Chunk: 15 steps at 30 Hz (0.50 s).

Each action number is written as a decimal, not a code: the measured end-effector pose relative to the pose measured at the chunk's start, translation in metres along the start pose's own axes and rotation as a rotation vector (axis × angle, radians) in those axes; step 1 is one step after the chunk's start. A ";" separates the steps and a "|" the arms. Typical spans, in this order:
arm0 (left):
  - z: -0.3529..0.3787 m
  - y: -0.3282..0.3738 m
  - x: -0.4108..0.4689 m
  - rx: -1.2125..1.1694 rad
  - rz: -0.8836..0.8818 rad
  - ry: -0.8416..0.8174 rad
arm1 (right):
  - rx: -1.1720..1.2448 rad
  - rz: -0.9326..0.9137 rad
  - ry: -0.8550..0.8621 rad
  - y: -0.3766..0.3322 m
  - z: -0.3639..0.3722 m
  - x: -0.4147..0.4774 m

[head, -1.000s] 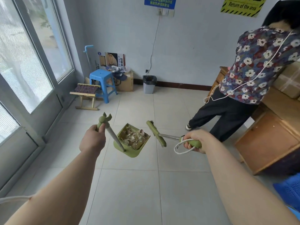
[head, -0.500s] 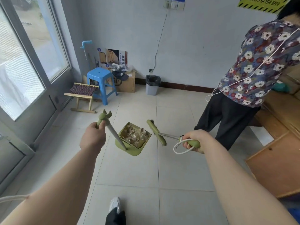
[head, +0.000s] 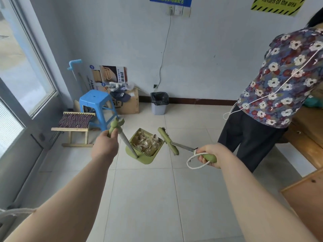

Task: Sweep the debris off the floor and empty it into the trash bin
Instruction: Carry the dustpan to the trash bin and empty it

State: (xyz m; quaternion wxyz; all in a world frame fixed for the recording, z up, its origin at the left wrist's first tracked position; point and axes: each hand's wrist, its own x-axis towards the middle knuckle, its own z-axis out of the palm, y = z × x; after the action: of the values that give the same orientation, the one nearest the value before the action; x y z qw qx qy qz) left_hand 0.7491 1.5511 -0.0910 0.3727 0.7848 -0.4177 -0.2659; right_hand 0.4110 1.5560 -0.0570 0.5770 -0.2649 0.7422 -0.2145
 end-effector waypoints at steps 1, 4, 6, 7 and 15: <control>0.004 0.006 0.013 0.005 0.002 0.004 | -0.003 0.003 -0.001 -0.013 0.001 0.010; 0.019 0.023 0.052 0.041 -0.011 0.028 | -0.027 0.012 -0.003 -0.049 0.003 0.042; 0.031 0.032 0.077 0.057 -0.020 0.053 | -0.042 0.011 -0.006 -0.073 0.003 0.066; 0.038 0.037 0.090 0.056 -0.025 0.060 | -0.046 0.008 -0.005 -0.085 0.002 0.077; 0.110 0.096 0.186 0.061 -0.051 0.072 | -0.084 -0.021 -0.004 -0.190 -0.023 0.169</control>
State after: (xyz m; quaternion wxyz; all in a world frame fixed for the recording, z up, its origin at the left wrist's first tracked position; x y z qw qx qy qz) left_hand 0.7195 1.3163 -0.0973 0.3567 0.8152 -0.3919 -0.2338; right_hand 0.3832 1.3017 -0.0585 0.5647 -0.2973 0.7464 -0.1887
